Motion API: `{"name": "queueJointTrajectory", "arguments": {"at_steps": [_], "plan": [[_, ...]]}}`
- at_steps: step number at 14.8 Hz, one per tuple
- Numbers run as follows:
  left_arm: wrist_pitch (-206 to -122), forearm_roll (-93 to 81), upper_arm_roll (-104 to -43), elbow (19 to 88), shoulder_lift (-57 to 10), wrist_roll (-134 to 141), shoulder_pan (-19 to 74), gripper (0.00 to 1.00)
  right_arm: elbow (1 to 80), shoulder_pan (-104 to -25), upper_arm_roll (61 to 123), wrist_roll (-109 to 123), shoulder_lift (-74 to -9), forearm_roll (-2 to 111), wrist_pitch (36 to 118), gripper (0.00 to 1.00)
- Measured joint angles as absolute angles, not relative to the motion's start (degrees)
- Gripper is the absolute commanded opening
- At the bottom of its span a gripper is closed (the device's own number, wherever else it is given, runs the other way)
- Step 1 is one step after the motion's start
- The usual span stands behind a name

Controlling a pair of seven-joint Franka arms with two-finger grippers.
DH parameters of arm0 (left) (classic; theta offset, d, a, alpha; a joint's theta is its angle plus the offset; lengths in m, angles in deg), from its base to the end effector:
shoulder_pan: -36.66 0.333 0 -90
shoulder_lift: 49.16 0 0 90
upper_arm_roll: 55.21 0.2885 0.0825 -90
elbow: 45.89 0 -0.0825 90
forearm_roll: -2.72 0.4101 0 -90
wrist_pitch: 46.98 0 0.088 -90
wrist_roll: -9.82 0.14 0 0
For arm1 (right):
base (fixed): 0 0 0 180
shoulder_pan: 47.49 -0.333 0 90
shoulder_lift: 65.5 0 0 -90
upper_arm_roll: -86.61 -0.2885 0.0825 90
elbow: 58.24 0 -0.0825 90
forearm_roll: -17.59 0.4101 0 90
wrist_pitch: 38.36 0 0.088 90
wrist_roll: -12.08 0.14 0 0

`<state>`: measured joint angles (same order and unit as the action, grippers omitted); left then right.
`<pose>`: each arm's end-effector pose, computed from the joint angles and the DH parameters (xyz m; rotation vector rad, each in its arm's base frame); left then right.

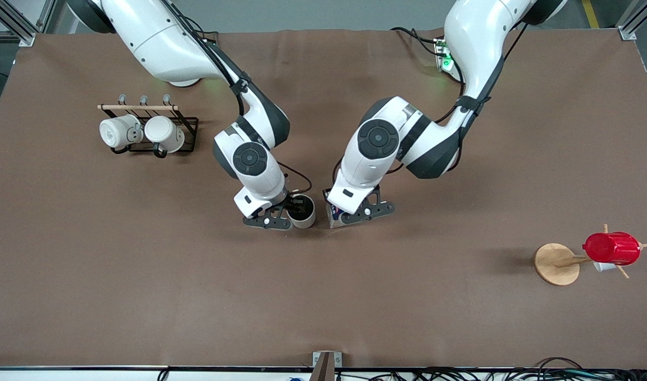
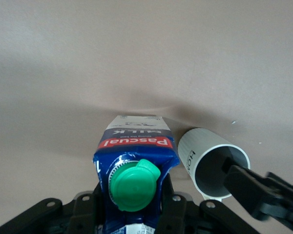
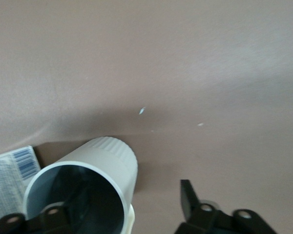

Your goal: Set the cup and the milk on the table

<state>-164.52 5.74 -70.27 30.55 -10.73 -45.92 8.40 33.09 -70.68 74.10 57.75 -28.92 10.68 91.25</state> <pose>0.5682 -0.4835 0.2870 2.9914 0.3822 -0.0626 0.5844 0.3969 0.2000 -3.0775 0.2218 -0.0203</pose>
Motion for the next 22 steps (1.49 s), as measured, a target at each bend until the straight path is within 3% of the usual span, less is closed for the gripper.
{"name": "queueJointTrajectory", "arguments": {"at_steps": [4, 5, 6, 7, 11, 14, 19, 22], "plan": [[-165.58, 5.74, -70.21, 29.19, -8.68, -47.37, 6.38, 0.48, 31.55, -65.45, 74.57, 53.81, -38.51, 10.43, 77.71, 1.00], [-165.58, 5.75, -70.20, 29.08, -8.54, -47.43, 6.05, 0.62, 31.52, -63.33, 74.61, 52.27, -41.40, 10.43, 75.09, 1.00], [-165.58, 5.75, -70.19, 29.06, -8.50, -47.47, 5.81, 0.89, 31.52, -61.07, 74.66, 51.16, -44.15, 10.42, 73.01, 1.00], [-165.58, 5.75, -70.18, 29.06, -8.48, -47.48, 5.70, 1.00, 31.55, -58.74, 74.70, 50.38, -46.61, 10.40, 71.50, 1.00], [-165.56, 6.30, -69.39, 28.71, -8.41, -47.50, 5.71, 1.00, 31.57, -49.59, 75.13, 42.06, -53.89, 10.38, 67.58, 1.00], [-162.99, 6.49, -67.66, 26.78, -10.36, -47.50, 6.27, 1.00, 30.69, -46.90, 78.99, 34.57, -57.73, 10.44, 61.69, 1.00], [-153.51, 10.00, -65.39, 25.98, -22.03, -47.47, 14.04, 1.00, 24.38, -46.53, 88.79, 19.87, -60.64, 15.80, 48.50, 1.00], [-149.21, 10.99, -65.44, 26.43, -27.74, -45.99, 20.54, 1.00, 22.94, -45.66, 89.38, 17.52, -60.99, 16.85, 44.87, 1.00]]}}
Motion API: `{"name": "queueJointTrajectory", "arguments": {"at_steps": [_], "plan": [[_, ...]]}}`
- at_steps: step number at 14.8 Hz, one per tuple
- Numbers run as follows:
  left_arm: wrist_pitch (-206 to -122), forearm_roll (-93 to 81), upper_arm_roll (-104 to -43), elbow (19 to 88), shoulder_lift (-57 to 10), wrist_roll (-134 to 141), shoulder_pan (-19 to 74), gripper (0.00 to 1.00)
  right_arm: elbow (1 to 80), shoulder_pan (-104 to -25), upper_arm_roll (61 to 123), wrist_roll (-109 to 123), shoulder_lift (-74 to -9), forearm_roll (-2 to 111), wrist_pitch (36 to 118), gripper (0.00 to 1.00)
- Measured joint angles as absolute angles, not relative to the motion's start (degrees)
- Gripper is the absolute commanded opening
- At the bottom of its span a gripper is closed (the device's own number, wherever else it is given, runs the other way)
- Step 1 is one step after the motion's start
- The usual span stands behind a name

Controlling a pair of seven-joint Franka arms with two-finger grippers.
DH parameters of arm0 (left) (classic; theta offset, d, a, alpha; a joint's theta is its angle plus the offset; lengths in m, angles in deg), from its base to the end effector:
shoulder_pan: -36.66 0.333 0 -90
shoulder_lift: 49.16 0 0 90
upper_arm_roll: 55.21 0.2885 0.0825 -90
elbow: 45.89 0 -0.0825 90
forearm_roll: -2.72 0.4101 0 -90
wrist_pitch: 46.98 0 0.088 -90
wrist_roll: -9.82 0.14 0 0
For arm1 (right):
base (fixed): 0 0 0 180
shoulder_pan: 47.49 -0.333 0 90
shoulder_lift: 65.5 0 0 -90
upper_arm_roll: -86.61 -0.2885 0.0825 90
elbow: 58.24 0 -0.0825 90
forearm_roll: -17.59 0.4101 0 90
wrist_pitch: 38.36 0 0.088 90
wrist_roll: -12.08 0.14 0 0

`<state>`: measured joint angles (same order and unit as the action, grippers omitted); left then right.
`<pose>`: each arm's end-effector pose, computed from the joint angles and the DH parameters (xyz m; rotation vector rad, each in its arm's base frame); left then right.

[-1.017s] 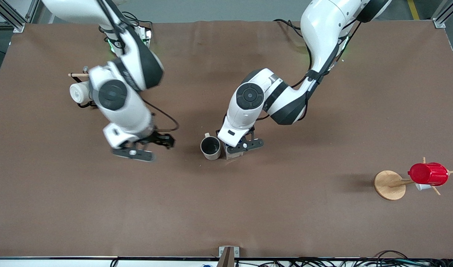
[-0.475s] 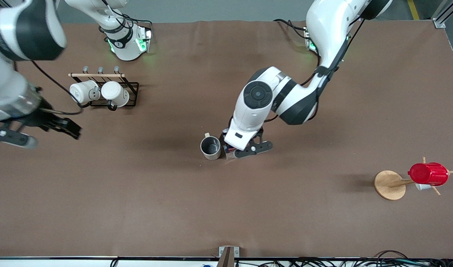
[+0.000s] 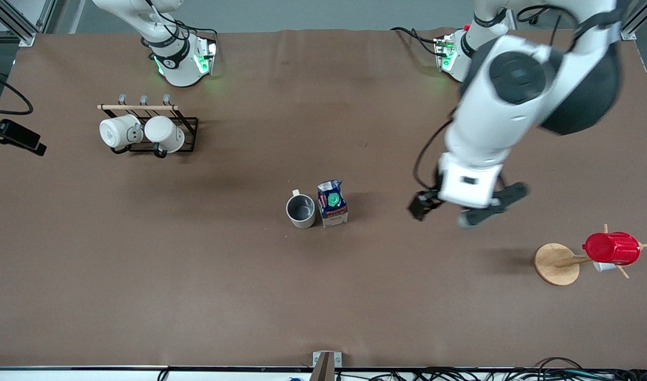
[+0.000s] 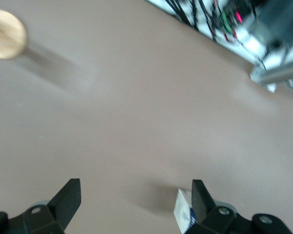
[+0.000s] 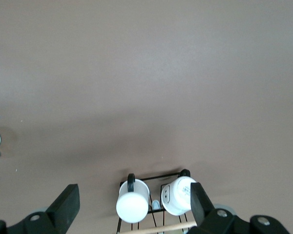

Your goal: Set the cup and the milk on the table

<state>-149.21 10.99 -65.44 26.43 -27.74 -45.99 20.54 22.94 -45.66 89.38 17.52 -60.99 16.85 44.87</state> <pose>0.6465 -0.2792 0.5051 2.9893 0.7817 0.2597 0.5876 -0.0482 0.5836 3.1118 -0.2752 -0.0667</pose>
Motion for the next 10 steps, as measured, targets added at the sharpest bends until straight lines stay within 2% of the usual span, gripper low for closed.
{"name": "queueJointTrajectory", "arguments": {"at_steps": [6, 10], "plan": [[-140.73, 10.74, -65.65, 27.70, -34.39, -22.54, 31.30, 1.00, 22.95, -44.20, 87.35, 17.14, -60.99, 18.16, 44.86, 1.00], [-138.68, 6.55, -65.62, 34.58, -41.29, -7.82, 36.56, 1.00, 23.37, -44.43, 87.87, 17.12, -61.16, 18.16, 44.85, 1.00]]}}
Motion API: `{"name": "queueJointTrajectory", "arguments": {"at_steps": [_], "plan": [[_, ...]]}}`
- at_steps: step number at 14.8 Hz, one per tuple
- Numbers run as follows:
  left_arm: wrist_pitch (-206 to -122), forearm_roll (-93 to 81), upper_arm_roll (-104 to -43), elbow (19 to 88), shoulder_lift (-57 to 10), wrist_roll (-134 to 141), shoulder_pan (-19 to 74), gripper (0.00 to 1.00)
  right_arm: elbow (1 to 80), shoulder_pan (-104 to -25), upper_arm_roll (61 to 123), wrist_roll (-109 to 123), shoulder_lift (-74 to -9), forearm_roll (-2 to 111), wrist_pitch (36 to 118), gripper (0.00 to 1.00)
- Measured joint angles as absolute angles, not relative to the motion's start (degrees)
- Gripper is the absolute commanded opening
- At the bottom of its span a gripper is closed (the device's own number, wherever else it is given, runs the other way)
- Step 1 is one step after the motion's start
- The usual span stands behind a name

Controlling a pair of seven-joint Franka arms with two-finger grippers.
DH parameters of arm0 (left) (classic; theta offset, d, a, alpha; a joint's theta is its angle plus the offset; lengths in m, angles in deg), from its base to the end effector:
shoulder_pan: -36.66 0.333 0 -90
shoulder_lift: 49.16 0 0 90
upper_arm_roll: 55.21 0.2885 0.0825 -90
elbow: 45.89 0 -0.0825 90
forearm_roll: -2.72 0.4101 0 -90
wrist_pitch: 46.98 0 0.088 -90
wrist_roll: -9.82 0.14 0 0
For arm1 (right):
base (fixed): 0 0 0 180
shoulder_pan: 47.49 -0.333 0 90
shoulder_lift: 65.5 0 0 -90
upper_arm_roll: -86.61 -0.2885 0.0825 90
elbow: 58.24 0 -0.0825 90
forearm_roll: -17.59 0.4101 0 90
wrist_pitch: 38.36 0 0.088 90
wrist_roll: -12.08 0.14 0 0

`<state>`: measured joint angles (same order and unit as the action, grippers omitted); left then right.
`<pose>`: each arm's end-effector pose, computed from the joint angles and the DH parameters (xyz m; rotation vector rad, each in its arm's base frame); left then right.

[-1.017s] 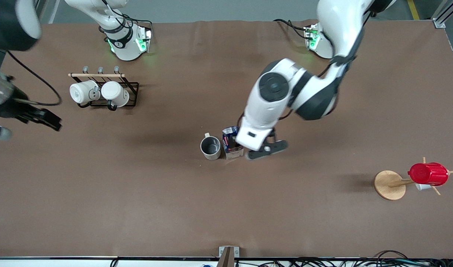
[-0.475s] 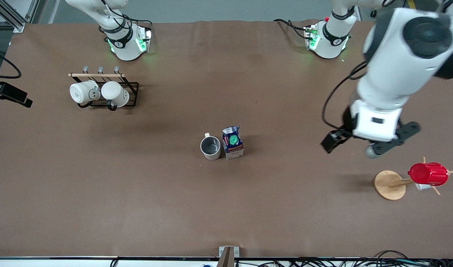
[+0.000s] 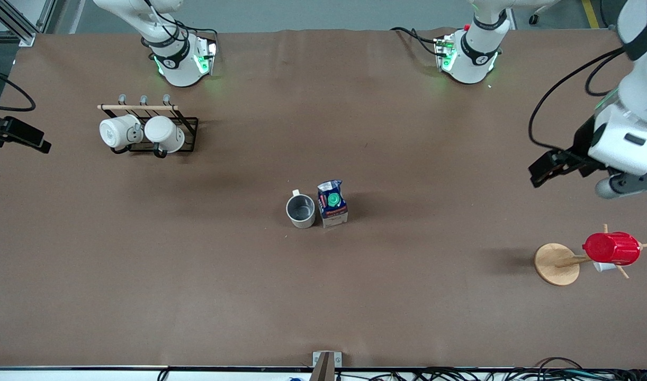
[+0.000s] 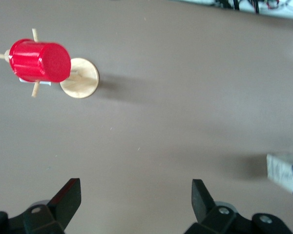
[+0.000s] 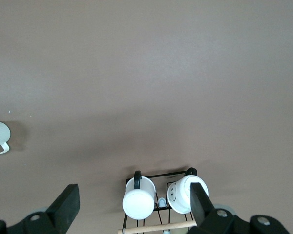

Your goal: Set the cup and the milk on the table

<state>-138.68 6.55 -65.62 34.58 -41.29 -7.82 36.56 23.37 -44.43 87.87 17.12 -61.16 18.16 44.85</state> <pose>0.6167 -0.0981 0.5686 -3.1073 -0.1975 -0.1078 0.5870 -0.0424 0.5817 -3.1224 0.2541 0.0750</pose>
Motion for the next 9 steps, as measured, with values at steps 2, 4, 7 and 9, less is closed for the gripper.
{"name": "queueJointTrajectory", "arguments": {"at_steps": [2, 4, 7, 9], "plan": [[-138.47, 5.28, -65.50, 39.90, -46.05, -2.84, 38.69, 1.00, 23.58, -44.30, 87.96, 17.11, -61.37, 18.16, 44.86, 1.00], [-137.51, 4.54, -65.47, 44.00, -50.07, 0.01, 39.44, 1.00, 23.85, -44.12, 87.95, 17.10, -61.62, 18.16, 44.91, 1.00], [-135.90, 4.26, -65.59, 46.81, -53.53, 1.13, 39.33, 1.00, 24.14, -44.14, 87.86, 17.09, -61.87, 18.29, 44.92, 1.00], [-135.88, 4.21, -65.65, 47.27, -54.21, 1.28, 38.69, 1.00, 24.54, -44.15, 87.84, 17.08, -62.09, 18.32, 44.97, 1.00]]}}
